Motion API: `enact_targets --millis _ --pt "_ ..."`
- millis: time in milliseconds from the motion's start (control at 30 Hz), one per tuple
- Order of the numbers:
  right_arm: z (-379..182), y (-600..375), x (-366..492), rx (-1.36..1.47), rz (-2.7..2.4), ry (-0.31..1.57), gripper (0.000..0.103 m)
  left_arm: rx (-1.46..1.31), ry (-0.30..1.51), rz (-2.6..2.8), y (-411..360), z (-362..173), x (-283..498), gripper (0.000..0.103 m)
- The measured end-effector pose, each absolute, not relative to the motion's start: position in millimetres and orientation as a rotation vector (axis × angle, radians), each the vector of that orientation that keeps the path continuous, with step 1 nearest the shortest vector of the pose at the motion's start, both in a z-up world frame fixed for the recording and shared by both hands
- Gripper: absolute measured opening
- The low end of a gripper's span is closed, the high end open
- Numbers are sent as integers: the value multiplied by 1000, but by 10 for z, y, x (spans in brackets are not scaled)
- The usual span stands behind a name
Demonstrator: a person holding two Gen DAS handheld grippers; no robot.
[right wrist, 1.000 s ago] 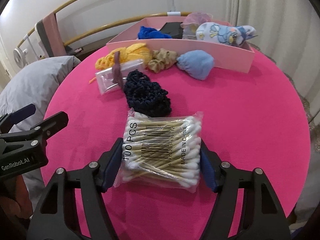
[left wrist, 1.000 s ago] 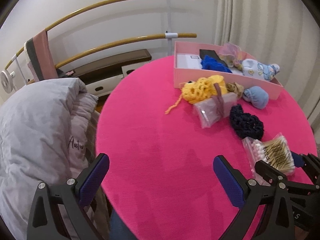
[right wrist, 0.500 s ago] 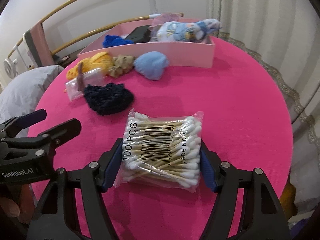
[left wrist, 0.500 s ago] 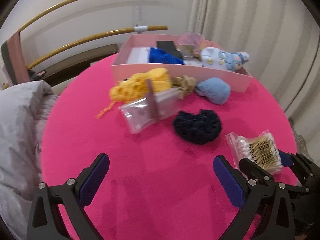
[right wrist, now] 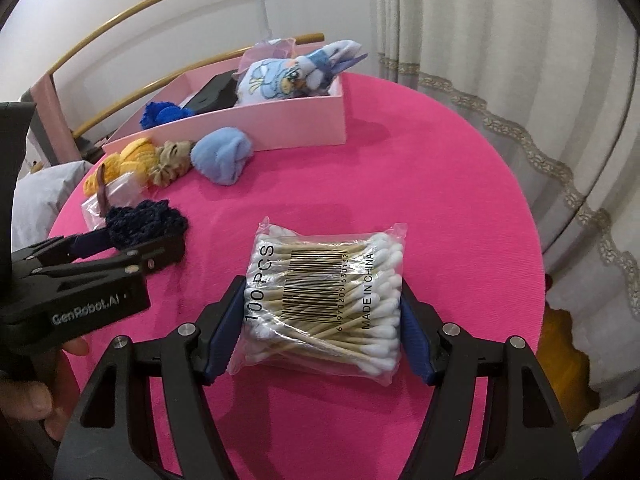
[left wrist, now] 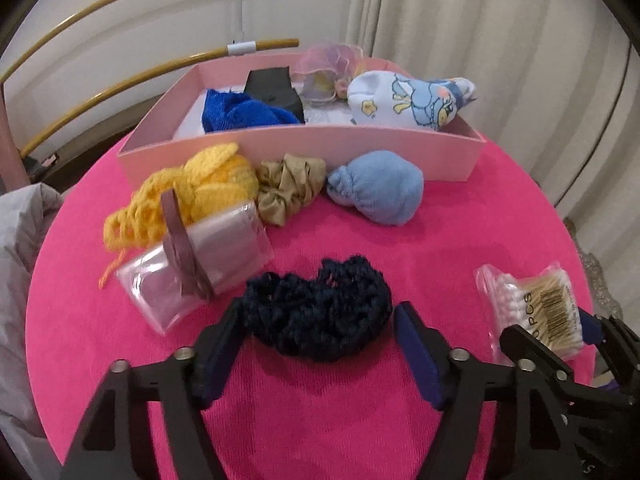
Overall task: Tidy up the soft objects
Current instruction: 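Grasp the navy scrunchie with the left tool while the right tool grasps the cotton swab bag, then carry the navy scrunchie and cotton swab bag into the pink box and release both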
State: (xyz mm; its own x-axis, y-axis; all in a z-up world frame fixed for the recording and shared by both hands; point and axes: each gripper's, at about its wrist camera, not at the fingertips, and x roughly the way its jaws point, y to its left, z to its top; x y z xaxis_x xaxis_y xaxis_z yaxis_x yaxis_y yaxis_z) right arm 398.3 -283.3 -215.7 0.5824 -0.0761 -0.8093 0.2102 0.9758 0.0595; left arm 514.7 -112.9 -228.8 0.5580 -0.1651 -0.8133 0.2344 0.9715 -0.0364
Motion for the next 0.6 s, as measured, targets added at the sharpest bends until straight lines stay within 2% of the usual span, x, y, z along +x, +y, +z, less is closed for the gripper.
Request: enact_targets --millis 33,100,200,300,600 --pt "-2153 -2845 3979 156 -172 934 67 79 948 -242 -1123 -2284 5166 54" --pt "-2152 -2862 3967 160 -176 931 67 68 948 -250 -1105 -2288 5204 33" --pt "-2146 -2844 3982 161 -177 929 67 52 946 -272 -1052 -2252 5177 20" --pt "-2144 -2799 3986 160 -170 927 67 46 936 -289 -1017 -2195 5123 16" --pt "-2050 -2744 3925 149 -159 908 67 42 892 -298 -910 -1987 4885 15"
